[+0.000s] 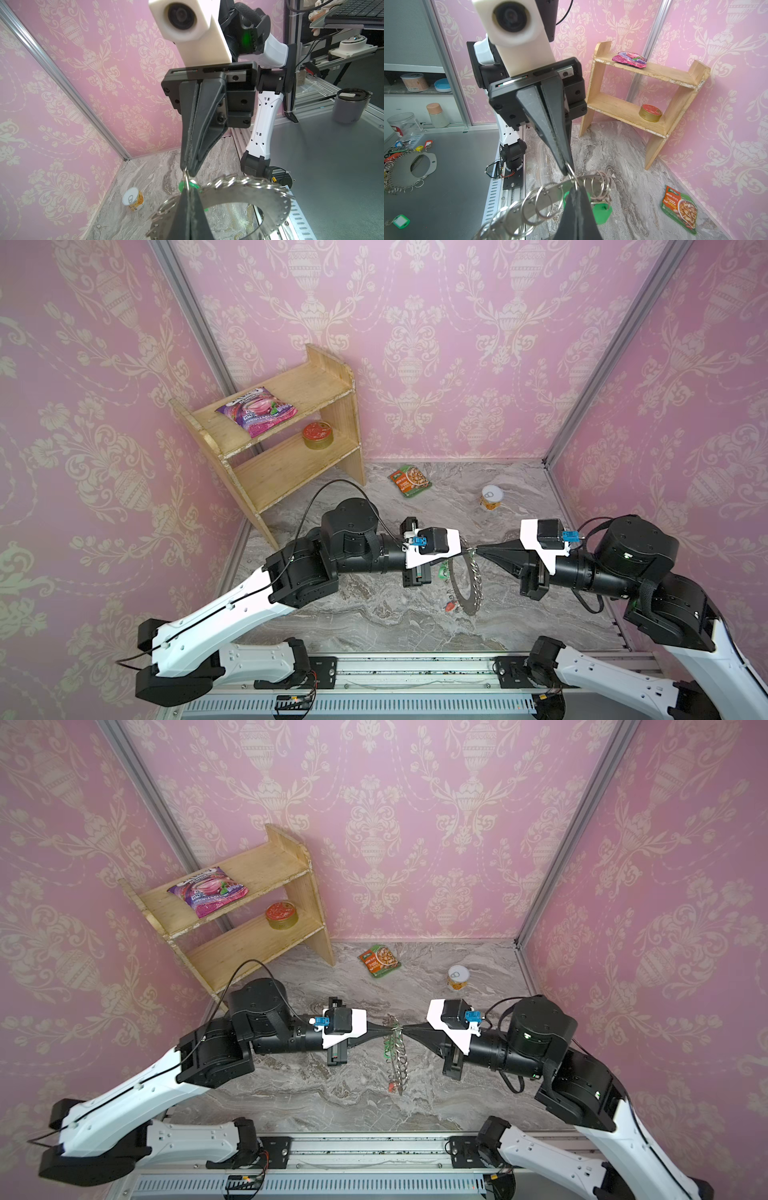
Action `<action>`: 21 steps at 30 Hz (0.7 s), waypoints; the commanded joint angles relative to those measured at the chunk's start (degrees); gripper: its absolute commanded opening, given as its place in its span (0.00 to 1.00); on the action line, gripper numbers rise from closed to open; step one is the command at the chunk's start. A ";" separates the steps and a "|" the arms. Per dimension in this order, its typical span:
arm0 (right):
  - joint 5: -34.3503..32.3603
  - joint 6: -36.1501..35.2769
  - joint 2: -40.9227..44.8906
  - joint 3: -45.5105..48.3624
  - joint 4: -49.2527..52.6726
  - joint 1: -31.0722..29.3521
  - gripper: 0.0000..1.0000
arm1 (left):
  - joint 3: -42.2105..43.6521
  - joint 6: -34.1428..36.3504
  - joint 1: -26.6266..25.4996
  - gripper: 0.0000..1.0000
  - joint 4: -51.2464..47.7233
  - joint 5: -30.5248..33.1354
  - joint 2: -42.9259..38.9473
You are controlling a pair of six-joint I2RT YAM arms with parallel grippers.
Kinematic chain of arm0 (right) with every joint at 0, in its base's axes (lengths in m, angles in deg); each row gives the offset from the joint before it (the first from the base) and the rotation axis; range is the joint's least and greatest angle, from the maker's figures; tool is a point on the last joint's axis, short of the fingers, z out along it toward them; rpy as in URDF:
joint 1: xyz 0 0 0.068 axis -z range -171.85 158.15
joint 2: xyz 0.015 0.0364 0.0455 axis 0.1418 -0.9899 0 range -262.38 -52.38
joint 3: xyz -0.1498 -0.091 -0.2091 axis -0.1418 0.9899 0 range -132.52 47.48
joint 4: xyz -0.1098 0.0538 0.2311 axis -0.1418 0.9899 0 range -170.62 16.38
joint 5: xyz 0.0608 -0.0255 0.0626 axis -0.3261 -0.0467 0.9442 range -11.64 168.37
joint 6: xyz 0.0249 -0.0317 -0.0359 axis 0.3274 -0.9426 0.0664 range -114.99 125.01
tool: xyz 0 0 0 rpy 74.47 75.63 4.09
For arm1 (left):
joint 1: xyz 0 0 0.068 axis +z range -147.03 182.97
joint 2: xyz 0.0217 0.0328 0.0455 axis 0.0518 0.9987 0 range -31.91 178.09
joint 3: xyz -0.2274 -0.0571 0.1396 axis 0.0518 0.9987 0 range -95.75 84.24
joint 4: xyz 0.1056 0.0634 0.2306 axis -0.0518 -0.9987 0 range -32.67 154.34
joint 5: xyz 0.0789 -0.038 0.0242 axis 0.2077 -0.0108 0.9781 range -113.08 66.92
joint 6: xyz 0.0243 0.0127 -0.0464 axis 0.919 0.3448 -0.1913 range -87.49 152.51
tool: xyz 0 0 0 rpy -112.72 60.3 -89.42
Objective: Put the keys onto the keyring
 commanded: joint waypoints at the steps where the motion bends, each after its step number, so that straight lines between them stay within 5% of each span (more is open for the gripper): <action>1: -2.22 -0.88 0.86 -1.35 -3.46 -0.32 0.00 | -0.88 -0.82 -1.35 0.00 -0.98 -2.02 -0.03; 21: -0.04 -1.37 1.90 -1.18 -3.77 -0.34 0.00 | -1.41 -2.86 -1.34 0.00 -1.18 -1.02 0.13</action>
